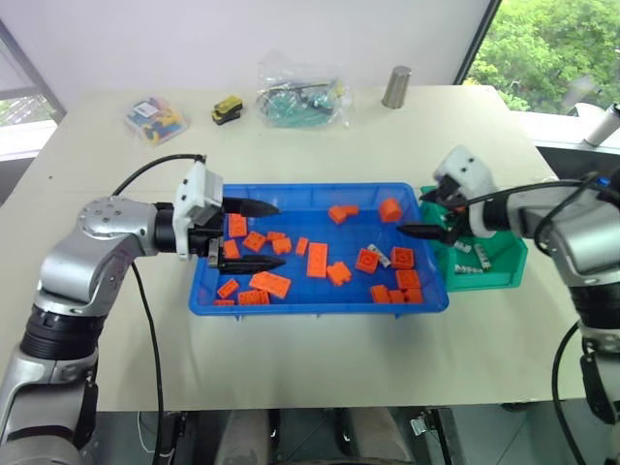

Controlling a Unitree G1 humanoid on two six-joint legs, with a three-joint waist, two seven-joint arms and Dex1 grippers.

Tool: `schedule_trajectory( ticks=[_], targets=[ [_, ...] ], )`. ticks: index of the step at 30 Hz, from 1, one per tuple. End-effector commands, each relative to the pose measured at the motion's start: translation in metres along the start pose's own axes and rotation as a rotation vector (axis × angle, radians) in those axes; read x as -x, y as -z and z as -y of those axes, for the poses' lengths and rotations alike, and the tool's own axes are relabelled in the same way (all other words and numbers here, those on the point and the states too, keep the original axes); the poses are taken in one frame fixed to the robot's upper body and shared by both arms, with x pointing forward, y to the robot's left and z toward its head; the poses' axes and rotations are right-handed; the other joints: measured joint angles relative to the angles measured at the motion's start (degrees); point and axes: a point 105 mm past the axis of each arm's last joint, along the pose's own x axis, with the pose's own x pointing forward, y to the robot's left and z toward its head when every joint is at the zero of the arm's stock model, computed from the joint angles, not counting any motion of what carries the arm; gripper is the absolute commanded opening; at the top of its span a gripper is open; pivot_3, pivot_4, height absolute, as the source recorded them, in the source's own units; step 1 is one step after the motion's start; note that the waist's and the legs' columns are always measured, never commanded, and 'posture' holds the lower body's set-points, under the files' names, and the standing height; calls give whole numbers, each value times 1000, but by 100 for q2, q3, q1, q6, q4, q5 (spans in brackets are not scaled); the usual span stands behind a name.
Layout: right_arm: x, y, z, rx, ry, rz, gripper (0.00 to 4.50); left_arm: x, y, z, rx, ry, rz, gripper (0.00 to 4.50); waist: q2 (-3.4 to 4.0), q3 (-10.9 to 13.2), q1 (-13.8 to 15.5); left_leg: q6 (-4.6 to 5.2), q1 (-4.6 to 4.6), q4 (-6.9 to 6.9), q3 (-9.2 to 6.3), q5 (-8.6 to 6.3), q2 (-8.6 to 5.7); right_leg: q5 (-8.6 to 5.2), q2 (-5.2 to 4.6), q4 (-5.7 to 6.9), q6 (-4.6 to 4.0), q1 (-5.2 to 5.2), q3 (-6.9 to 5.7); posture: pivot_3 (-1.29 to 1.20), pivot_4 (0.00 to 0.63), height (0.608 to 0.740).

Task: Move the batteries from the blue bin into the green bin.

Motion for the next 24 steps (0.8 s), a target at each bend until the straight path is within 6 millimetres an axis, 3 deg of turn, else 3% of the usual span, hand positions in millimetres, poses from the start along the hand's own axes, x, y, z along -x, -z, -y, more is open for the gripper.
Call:
schedule_trajectory(
  ticks=[1, 24],
  targets=[
    [0, -5, -6, 128, -31, -5, 4373, 6, -11, 0, -45, -23, 11, 4500, 0, 0, 14, 0, 0, 1, 1, 0, 0, 0, -1, 0, 0, 0, 0, 0, 150, 739],
    [-35, 16, -19, 351, -133, -106, 4373, 13, -18, -4, -48, -73, 20, 4500, 0, 0, 12, 0, 2, 9, -1, 0, 0, 0, -1, 6, 0, 3, -3, 0, 150, 739]
  ],
)
